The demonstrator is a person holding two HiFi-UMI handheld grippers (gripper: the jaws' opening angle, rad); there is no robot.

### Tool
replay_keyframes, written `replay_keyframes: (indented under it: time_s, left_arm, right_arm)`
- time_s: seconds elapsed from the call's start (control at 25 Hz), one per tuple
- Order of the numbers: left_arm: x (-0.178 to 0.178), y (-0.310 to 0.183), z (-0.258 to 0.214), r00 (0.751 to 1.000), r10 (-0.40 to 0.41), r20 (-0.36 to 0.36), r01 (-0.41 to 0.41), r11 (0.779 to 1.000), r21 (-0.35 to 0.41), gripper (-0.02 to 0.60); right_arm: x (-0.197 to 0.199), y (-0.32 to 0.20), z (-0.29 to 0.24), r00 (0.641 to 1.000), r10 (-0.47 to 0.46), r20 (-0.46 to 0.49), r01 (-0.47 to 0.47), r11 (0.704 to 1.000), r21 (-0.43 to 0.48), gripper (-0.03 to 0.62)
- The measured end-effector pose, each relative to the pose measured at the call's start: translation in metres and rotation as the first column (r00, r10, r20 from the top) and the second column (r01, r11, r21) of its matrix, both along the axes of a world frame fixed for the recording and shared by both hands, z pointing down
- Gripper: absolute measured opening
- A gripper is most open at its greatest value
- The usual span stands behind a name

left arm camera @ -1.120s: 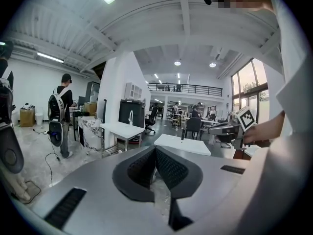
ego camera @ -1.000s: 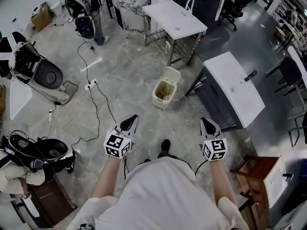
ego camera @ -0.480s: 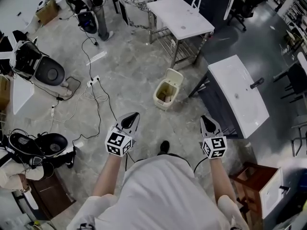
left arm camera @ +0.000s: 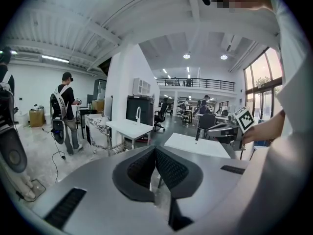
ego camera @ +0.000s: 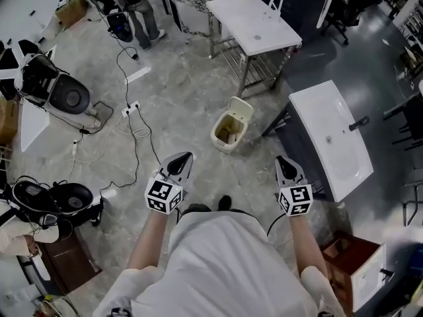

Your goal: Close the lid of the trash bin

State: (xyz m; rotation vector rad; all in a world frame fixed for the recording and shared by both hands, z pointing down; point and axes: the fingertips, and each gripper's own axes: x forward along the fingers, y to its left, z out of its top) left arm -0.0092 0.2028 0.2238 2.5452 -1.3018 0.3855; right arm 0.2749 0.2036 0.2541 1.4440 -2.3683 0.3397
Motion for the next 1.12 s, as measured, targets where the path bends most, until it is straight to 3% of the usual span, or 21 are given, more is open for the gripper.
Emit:
replay_keyframes:
  time_s: [0.48, 1.12]
  left_arm:
    - [0.007, -0.027, -0.003, 1.000, -0.005, 0.001, 0.005, 1.000, -0.005, 0.017]
    - [-0.026, -0.113, 0.007, 0.997, 0.075, -0.027, -0.075, 0.997, -0.009, 0.017]
  right_arm:
    - [-0.002, -0.025, 0.004, 1.000, -0.014, -0.001, 0.014, 0.999, -0.029, 0.032]
    - [-0.036, -0.084, 0.007, 0.998, 0.056, -0.032, -0.057, 0.998, -0.034, 0.032]
